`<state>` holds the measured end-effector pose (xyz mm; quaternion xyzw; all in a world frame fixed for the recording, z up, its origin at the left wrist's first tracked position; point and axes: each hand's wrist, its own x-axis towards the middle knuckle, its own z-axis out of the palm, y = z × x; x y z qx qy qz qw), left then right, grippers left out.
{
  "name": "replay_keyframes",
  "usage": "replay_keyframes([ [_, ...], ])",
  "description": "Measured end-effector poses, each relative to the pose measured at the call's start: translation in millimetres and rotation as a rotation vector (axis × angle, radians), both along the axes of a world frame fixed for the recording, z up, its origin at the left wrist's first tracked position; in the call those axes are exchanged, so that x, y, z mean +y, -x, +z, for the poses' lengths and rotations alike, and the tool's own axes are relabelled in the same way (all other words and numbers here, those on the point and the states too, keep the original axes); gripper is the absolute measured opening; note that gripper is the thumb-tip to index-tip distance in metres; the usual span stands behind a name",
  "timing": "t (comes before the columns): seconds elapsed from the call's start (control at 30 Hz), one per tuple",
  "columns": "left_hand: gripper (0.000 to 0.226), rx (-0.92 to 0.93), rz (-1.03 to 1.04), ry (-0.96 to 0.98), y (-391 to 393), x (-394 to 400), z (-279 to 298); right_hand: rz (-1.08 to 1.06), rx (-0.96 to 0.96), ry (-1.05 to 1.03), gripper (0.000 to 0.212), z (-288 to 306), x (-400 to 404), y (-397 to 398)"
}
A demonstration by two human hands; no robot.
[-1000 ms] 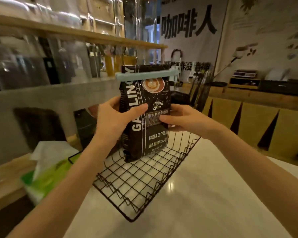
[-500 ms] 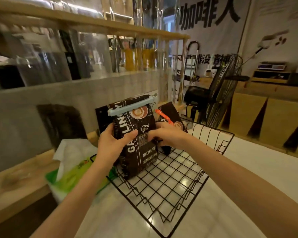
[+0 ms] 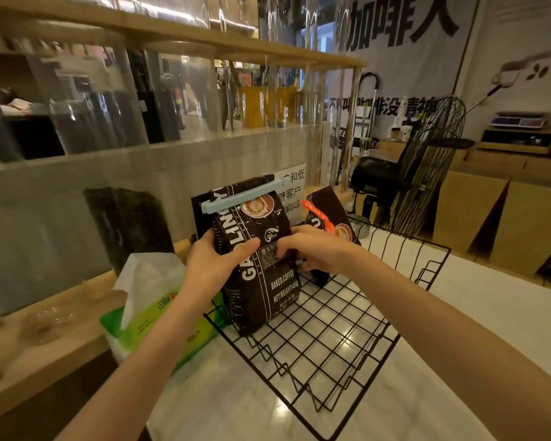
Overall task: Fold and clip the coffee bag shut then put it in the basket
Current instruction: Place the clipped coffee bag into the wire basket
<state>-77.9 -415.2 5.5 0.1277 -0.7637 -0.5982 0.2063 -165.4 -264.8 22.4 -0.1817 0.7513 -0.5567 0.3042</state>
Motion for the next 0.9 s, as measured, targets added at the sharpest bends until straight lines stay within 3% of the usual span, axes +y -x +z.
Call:
replay_keyframes([
  [0.13, 0.064, -0.019, 0.012, 0.063, 0.8, 1.0, -2.4, -0.006, -0.007, 0.01, 0.029, -0.1, 1.6, -3.5],
  [0.33, 0.087, -0.061, 0.008, 0.119, 0.8, 0.0, -8.5, -0.011, -0.02, -0.008, 0.045, -6.4, 3.2, -4.3],
  [0.6, 0.092, -0.089, -0.001, 0.136, -0.2, -3.7, -11.9, 0.064, 0.017, -0.05, 0.046, -9.0, 10.8, -8.2],
  [0.9, 0.073, -0.132, 0.016, 0.152, -6.1, 0.2, -4.8, 0.058, 0.127, -0.125, 0.05, -12.5, 14.1, -8.2],
])
